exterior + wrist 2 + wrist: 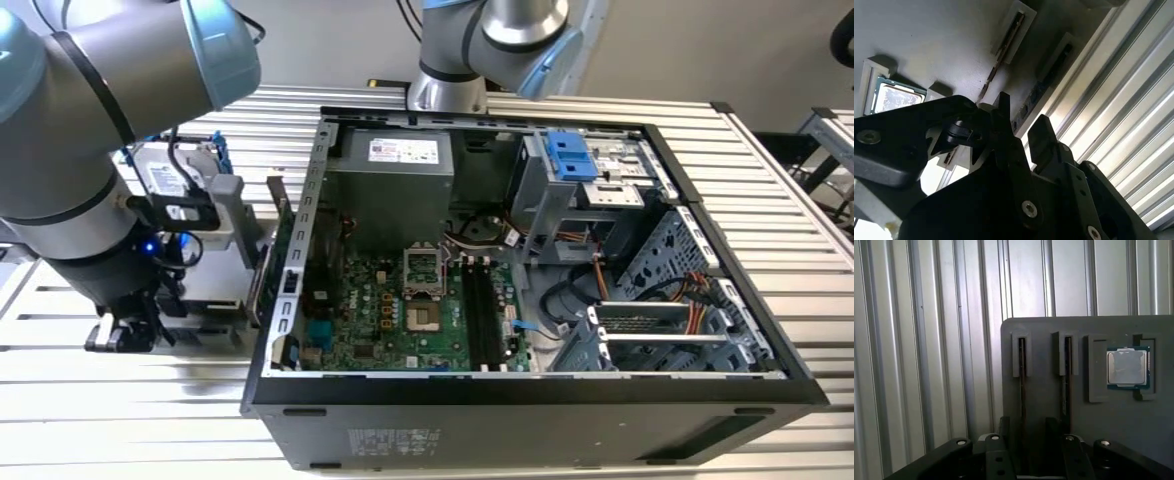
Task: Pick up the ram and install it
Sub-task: 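Pick up the ram and move it above insertion slot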
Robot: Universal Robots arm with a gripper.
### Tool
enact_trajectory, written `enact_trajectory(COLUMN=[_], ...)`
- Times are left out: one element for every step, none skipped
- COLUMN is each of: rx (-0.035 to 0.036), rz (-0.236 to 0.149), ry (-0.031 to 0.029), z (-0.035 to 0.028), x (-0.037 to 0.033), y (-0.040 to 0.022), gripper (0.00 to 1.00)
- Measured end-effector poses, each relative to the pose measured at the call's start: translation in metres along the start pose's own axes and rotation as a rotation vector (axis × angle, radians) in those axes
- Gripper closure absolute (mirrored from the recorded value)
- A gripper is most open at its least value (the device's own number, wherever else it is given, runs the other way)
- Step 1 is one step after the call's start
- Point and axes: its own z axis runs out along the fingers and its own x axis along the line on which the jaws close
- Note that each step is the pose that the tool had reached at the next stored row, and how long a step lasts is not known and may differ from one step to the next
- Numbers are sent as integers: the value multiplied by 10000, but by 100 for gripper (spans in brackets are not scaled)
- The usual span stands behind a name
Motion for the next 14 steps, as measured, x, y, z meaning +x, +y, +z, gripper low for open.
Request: enact_trajectory(rx=[1, 0, 0, 0, 0, 0, 0, 0, 0, 0, 1, 1, 0, 0], rz=[0, 0, 0, 0, 0, 0, 0, 0, 0, 0, 0, 0, 0, 0], ry=[-1, 0, 0, 0, 0, 0, -1, -1, 0, 0, -1, -1, 0, -1], z=[3, 3, 3, 3, 3, 4, 4, 4, 4, 4, 5, 5, 5, 5], x=[0, 0, 0, 0, 0, 0, 1, 1, 1, 1, 1, 1, 1, 1], y=[0, 0, 0, 0, 0, 0, 0, 0, 0, 0, 0, 0, 0, 0], gripper=[0, 0, 0, 0, 0, 0, 0, 0, 100, 100, 100, 100, 100, 100])
